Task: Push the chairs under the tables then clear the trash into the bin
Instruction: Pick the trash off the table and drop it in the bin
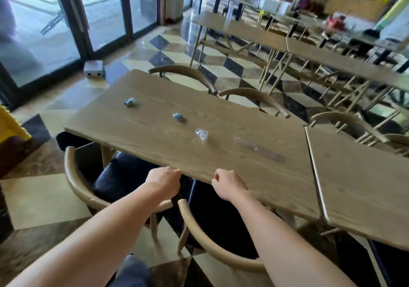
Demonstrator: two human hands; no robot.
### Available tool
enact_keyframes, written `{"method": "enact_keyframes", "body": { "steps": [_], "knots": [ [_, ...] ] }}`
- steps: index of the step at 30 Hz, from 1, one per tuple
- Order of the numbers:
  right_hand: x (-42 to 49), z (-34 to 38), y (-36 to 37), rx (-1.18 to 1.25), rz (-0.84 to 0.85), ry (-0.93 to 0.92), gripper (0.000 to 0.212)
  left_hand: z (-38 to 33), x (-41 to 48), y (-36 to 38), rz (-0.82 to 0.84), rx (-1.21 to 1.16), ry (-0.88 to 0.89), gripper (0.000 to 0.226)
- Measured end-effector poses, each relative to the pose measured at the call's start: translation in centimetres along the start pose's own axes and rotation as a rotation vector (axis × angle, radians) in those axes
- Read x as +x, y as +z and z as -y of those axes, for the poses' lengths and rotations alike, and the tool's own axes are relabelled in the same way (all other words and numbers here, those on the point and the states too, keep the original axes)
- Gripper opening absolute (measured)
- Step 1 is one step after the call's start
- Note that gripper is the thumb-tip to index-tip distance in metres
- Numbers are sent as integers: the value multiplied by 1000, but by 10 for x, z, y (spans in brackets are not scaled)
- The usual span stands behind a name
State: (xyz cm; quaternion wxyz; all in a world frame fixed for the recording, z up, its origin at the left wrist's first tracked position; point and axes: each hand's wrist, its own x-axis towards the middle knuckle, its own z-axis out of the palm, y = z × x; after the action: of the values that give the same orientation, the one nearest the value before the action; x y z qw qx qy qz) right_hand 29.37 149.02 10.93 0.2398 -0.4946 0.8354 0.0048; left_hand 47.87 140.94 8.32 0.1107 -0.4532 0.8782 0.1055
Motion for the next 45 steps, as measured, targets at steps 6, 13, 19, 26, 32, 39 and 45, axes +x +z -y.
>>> {"method": "enact_keyframes", "body": {
  "steps": [6,13,19,26,32,39,45],
  "knots": [
    [45,70,-17,12,-91,-11,16,64,42,-30,-6,0,-27,22],
    [105,180,-21,-7,-86,-32,13,172,76,-59,-15,-2,-70,22],
    [138,265,-9,73,-42,-70,13,267,92,-74,-22,12,-179,21],
    [172,301,12,14,-1,-79,14,310,111,-71,-2,-25,-230,17],
    [207,288,-2,32,-5,-2,11,301,142,-67,21,-33,-202,11],
    [272,250,-2,74,3,43,15,288,207,-54,100,-75,-203,6],
    [347,207,5,172,10,111,18,286,270,-42,127,-152,-327,5]
  ]
}}
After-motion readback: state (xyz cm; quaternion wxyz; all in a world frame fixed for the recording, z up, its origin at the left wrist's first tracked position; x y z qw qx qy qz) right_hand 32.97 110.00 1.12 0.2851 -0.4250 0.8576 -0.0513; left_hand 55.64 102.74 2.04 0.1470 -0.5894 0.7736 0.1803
